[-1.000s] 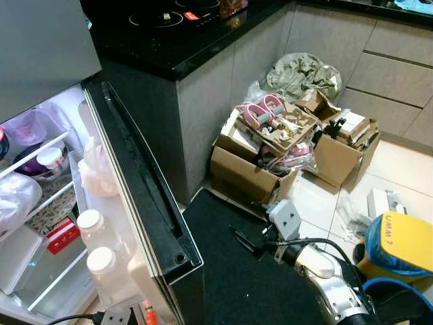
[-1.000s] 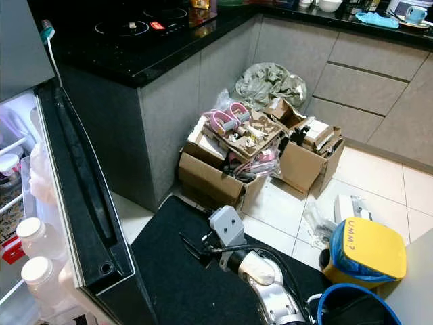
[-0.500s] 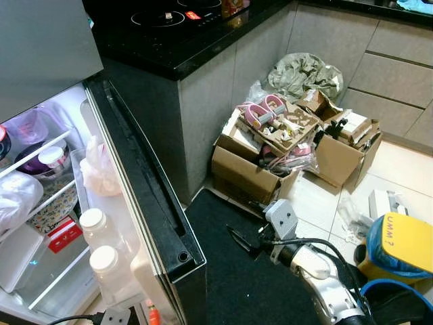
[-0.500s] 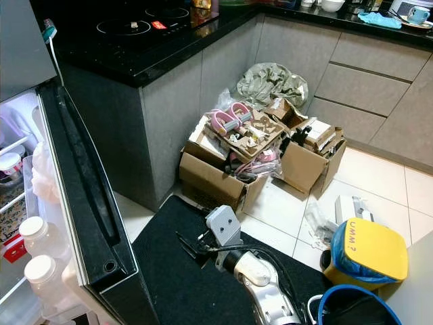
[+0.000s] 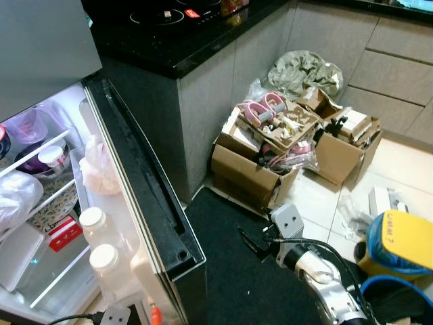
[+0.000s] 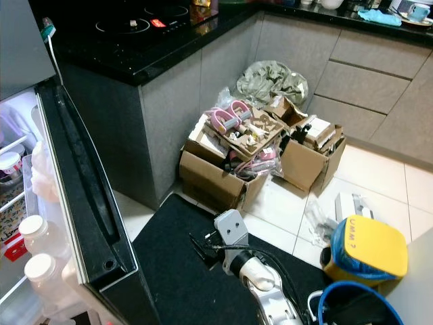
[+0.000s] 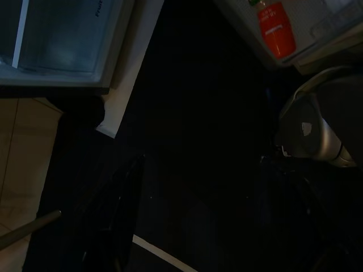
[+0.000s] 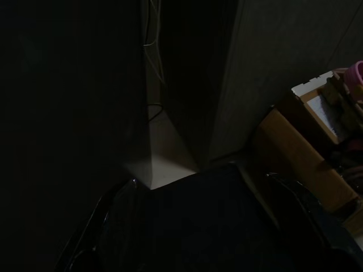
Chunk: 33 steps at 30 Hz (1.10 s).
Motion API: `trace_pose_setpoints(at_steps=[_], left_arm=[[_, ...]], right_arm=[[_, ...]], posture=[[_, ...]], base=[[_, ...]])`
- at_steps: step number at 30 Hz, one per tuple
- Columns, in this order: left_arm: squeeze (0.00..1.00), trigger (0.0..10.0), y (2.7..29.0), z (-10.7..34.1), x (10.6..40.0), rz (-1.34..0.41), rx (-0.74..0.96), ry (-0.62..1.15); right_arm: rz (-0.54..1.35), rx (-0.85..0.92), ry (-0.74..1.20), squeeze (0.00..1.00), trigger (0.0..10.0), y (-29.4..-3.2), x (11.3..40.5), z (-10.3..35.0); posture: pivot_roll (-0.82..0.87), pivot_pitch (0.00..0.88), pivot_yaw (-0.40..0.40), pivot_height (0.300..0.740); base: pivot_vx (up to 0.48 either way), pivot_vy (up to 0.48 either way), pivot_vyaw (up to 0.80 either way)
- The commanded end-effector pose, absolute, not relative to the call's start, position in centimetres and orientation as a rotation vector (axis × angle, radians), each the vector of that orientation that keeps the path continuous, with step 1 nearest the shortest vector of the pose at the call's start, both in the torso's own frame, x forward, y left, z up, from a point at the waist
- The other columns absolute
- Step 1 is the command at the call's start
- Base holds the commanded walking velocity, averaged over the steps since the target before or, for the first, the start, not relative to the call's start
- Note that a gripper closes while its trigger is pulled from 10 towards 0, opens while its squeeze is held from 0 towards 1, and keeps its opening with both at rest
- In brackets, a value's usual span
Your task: Restocking fridge
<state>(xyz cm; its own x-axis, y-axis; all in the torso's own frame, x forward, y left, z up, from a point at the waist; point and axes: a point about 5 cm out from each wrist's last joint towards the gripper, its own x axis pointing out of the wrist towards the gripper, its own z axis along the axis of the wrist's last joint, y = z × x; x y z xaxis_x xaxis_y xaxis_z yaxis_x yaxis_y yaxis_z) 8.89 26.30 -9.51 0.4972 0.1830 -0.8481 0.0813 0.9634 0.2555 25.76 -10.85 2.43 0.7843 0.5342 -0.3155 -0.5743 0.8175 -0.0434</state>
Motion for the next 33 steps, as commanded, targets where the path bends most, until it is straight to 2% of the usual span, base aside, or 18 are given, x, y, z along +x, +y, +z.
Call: trace_pose_setpoints(at_steps=[1, 17, 33], left_arm=[[0.0, 10.0, 26.5, -9.6, 8.2, 0.062, 0.278, 1.076], [0.0, 10.0, 26.4, -9.6, 8.2, 0.062, 0.278, 1.076], [0.0, 10.0, 26.5, -9.6, 8.2, 0.067, 0.28, 1.075]], right_arm=[[0.605, -0.142, 0.294, 0.0, 10.0, -10.6, 25.7, 2.4], [0.604, -0.137, 0.292, 0.0, 10.0, -10.6, 25.7, 2.5], [0.622, -0.12, 0.252, 0.0, 10.0, -10.2, 26.0, 3.5]], posture=[[0.02, 0.014, -0.035, 0.74], [0.02, 0.019, -0.036, 0.74], [0.02, 0.02, -0.035, 0.74]], base=[[-0.337, 0.0, 0.0], [-0.332, 0.0, 0.0], [0.0, 0.0, 0.0]])
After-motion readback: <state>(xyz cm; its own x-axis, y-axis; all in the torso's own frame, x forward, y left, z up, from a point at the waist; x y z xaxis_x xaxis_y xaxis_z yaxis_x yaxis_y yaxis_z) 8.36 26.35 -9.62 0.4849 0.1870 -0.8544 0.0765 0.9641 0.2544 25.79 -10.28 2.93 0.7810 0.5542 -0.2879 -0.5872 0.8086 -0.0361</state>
